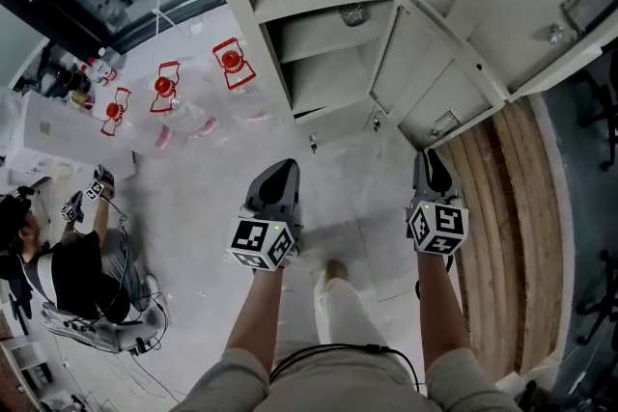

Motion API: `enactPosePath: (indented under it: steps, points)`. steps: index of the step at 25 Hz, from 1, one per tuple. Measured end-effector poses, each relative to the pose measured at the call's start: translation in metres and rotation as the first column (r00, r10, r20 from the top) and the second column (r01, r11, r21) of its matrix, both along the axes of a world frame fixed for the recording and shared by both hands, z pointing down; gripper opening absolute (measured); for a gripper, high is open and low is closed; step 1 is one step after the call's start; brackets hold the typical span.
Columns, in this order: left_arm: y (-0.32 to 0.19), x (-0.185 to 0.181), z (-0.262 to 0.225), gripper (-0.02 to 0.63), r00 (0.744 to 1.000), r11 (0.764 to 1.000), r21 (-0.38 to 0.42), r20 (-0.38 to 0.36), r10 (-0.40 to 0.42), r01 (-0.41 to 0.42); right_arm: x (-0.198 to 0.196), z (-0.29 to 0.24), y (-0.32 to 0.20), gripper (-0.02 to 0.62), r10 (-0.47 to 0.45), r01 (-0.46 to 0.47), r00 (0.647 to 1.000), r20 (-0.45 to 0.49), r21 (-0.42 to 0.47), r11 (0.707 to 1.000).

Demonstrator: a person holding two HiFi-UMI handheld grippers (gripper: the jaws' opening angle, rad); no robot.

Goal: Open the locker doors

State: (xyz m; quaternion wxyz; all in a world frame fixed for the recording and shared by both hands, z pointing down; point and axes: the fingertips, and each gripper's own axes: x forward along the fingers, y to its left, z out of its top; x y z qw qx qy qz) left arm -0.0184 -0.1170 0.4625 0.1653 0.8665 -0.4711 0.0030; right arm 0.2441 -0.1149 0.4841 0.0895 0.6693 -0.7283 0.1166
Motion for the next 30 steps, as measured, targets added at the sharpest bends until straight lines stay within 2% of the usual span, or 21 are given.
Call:
enactPosePath:
  steps: [7,14,21,25,30]
  points:
    - [0.005,-0.020,-0.013,-0.002,0.999,0.999,0.018,-0.001,-0.038,0.038,-0.038,-0.020,-0.005,0.048,-0.089,0.087,0.995,0.034,0.038,0.995]
    - [0.004,-0.048,0.005,-0.002,0.998,0.998,-0.001,-0.008,-0.066,0.066,-0.097,0.003,-0.018,0.048,-0.203,0.202,0.977,0.070,0.015,0.979]
    - [-0.012,-0.072,0.084,-0.002,0.996,0.997,-0.038,-0.056,-0.066,0.064,-0.167,0.106,-0.032,0.048,-0.363,0.368,0.927,0.095,-0.039,0.929]
    - [-0.037,-0.091,0.141,-0.002,0.994,0.998,-0.024,-0.088,-0.063,0.062,-0.200,0.181,-0.050,0.048,-0.415,0.421,0.904,0.099,-0.047,0.906]
    - [-0.068,-0.118,0.234,-0.002,0.997,0.999,-0.004,-0.064,-0.033,0.033,-0.231,0.287,-0.075,0.048,-0.448,0.454,0.888,0.104,-0.050,0.889]
